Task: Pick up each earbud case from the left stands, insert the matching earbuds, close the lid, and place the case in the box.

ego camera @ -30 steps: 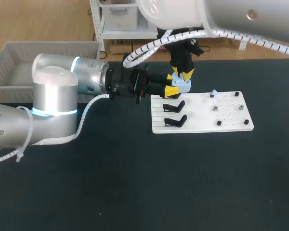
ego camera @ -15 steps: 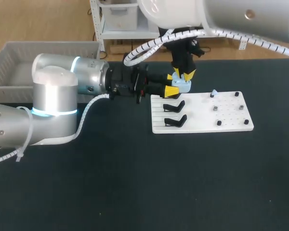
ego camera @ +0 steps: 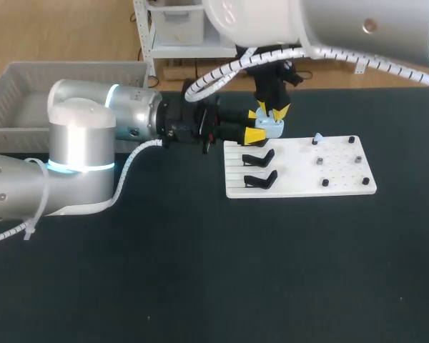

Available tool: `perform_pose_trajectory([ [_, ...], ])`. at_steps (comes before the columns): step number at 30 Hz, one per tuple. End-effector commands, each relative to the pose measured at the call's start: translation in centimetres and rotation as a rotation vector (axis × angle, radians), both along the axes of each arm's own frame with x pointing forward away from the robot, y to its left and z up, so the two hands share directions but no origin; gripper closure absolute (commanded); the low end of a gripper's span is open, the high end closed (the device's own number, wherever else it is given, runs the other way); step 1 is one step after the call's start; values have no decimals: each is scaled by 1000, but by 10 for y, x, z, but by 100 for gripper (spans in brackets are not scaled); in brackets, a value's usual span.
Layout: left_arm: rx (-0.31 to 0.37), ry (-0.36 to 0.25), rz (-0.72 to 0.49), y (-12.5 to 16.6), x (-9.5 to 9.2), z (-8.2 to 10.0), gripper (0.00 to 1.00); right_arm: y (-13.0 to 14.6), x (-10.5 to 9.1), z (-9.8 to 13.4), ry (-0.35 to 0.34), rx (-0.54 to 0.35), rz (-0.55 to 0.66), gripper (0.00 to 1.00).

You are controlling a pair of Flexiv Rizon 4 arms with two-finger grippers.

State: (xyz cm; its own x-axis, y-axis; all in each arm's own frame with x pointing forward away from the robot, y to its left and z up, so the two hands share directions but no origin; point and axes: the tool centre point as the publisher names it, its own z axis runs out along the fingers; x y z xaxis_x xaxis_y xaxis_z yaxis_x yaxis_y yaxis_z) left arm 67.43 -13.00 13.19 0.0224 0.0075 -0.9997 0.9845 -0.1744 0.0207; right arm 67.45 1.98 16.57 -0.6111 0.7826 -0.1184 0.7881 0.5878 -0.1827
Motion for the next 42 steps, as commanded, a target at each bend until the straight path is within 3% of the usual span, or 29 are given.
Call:
perform_pose_trajectory([
  [1,-3,-3,7,0,-2,0,100,-1,-2,-2,-6,-4,-1,100],
  [13,-3,-3,7,0,-2,0,100,-3,0,-5,-11,-13,-6,100],
  [15,-3,-3,7,0,-2,0,100,-3,0,-5,-11,-10,-7,72],
  [17,-3,-3,7,0,-2,0,100,-4,0,-5,-13,-8,-7,55],
  [26,-3,-3,7,0,-2,0,100,-4,-3,0,-41,11,-2,53],
  [30,-3,-3,7,0,-2,0,100,-5,-10,14,-76,69,16,53],
  [36,-3,-3,7,0,-2,0,100,-15,-29,42,-208,188,141,53],
  [42,-3,-3,7,0,-2,0,100,-36,-29,57,-314,159,258,57],
])
